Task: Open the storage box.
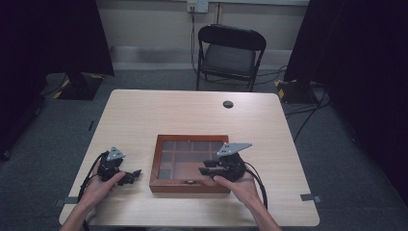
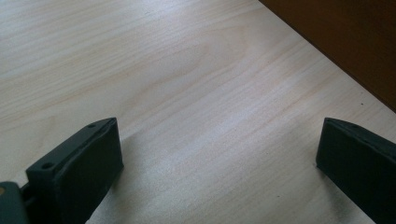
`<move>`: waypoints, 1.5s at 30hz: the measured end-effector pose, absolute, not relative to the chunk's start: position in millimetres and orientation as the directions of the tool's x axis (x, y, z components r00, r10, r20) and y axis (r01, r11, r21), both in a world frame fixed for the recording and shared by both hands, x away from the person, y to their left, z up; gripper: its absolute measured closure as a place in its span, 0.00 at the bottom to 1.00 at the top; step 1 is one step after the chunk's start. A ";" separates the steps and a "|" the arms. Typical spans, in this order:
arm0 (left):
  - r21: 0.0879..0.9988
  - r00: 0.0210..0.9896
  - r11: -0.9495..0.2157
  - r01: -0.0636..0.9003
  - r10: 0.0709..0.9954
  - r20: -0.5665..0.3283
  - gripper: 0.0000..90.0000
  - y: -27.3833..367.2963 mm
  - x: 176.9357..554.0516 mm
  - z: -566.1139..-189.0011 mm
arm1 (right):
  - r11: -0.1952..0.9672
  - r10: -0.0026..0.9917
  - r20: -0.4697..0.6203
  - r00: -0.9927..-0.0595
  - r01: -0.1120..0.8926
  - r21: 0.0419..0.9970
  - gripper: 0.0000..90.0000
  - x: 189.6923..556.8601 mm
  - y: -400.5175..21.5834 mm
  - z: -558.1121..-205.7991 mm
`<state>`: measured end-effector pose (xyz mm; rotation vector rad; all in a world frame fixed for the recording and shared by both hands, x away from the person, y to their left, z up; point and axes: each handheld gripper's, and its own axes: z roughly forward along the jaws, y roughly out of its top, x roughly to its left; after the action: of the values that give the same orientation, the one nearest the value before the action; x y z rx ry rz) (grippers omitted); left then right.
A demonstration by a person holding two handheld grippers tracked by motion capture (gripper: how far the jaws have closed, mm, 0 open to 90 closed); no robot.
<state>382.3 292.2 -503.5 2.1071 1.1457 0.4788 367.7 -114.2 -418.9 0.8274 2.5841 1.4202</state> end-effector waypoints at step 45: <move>0.713 0.546 -0.383 0.587 0.838 0.000 0.00 292.4 382.3 -503.4 | 0.573 0.326 0.161 -0.932 0.330 0.750 0.90 361.8 -70.9 -438.8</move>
<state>382.3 292.4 -503.4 2.1107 1.1432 0.4799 361.8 -70.9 -438.8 0.5811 2.7907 1.3317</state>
